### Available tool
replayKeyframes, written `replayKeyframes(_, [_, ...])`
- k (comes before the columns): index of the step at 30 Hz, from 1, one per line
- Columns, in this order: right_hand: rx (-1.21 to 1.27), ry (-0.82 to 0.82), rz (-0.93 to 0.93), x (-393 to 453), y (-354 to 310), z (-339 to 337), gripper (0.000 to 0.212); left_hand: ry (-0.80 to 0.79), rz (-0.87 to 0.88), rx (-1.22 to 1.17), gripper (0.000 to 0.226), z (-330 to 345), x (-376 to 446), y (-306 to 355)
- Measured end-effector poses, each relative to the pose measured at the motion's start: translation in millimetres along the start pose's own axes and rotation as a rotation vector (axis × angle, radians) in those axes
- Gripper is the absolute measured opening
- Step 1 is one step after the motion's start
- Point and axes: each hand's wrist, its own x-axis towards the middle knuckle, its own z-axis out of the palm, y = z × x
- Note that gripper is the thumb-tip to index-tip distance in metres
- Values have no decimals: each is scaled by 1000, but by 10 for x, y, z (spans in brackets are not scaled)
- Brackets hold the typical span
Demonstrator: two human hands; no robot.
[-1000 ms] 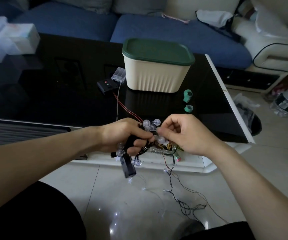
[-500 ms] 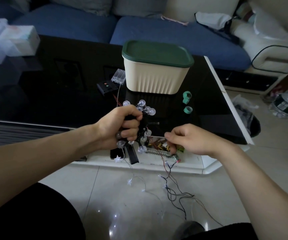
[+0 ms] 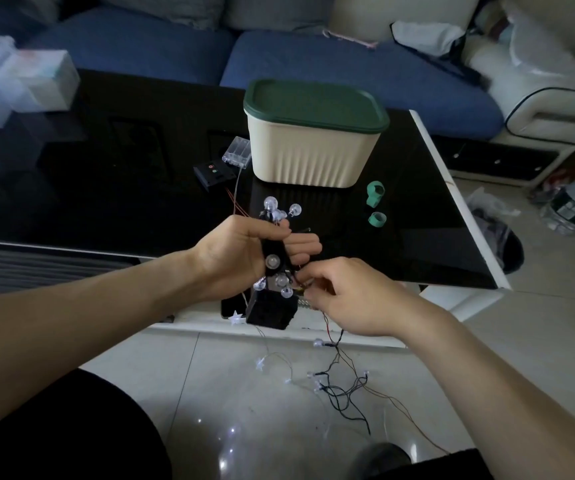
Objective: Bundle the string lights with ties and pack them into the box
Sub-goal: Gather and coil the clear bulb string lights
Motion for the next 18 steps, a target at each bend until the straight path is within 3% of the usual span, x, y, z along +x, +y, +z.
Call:
replayKeyframes(2, [-20, 26, -7, -11, -20, -1, 20, 14, -12, 51, 21, 16, -6, -20])
replayKeyframes(7, [15, 66, 46, -62, -61, -76, 16, 30, -73, 198, 41, 6, 4, -53])
replayKeyframes(12, [175, 349, 180, -77, 74, -300, 16, 206, 32, 272, 25, -19, 16, 9])
replayKeyframes(18, [339, 515, 144, -86, 71, -313, 15, 191, 35, 284, 25, -22, 12, -17])
